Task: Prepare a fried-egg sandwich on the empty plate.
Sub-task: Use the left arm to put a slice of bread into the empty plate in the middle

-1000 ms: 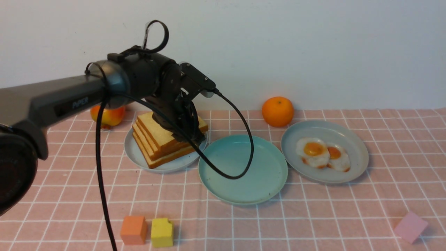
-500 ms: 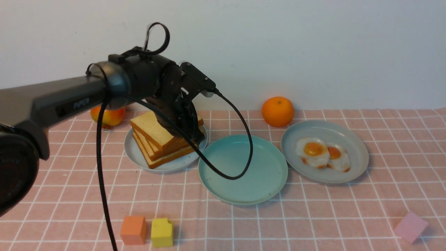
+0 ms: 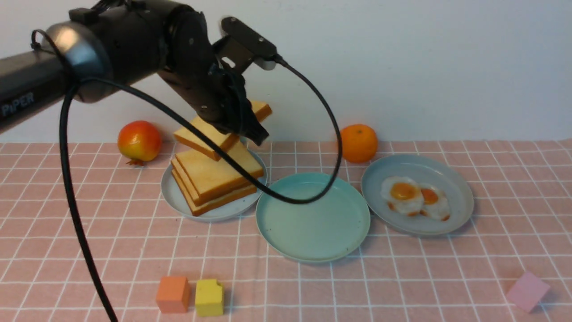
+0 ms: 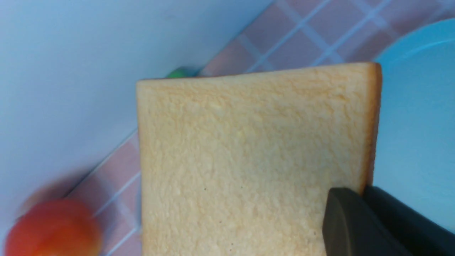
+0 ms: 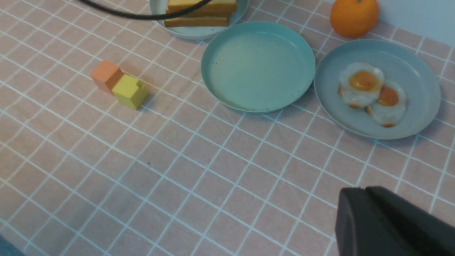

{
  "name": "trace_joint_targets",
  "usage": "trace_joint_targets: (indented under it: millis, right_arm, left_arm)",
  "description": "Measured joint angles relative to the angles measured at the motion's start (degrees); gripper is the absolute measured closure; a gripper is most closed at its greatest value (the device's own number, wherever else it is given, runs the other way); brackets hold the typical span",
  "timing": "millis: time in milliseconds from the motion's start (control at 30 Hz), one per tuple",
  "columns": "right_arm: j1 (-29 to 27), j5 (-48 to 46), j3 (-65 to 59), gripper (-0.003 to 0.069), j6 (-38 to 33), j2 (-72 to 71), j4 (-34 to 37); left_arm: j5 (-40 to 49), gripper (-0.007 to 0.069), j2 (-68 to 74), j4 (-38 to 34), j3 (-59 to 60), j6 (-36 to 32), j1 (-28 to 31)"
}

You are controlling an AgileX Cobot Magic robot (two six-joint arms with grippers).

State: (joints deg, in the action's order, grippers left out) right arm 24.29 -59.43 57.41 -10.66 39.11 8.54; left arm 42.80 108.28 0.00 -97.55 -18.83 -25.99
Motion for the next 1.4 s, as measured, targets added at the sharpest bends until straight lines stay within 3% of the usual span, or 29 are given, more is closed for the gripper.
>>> trace_joint_targets:
  millis: [100,267,433,900,1033,1267,1400]
  right_arm:
    - [0.0,-1.3,0.0,0.0596,0.0,-1.5,-0.9]
    - [0.0,-2.6,0.0,0.0596,0.0,-6.4,-1.1]
    - [0.0,-3.9,0.0,0.0596,0.0,-10.0,0.1]
    - [0.0,-4.3,0.0,0.0595,0.1,-11.0,1.8]
    - [0.0,-4.3,0.0,0.0595,0.1,-11.0,1.8]
    - [0.0,-4.5,0.0,0.0595,3.4,-11.0,0.8]
    - [0.0,-5.6,0.0,0.0595,5.7,-9.7,-0.7]
  left_arm:
    - [-1.0,0.0595,0.1,-4.4,3.9,-6.1,-5.3]
    - [-6.9,0.0595,3.5,-5.2,6.6,-8.4,-12.8]
    - [-12.1,0.0595,7.6,-2.9,6.7,-7.7,-13.6]
    - [-12.6,0.0574,10.7,0.6,6.7,-3.3,-13.6]
    - [-12.5,0.0484,10.7,0.7,6.7,-2.6,-13.6]
    - [-10.6,0.0222,10.7,0.8,6.7,0.5,-13.6]
    - [-7.8,0.0169,9.4,0.9,6.8,2.7,-13.6]
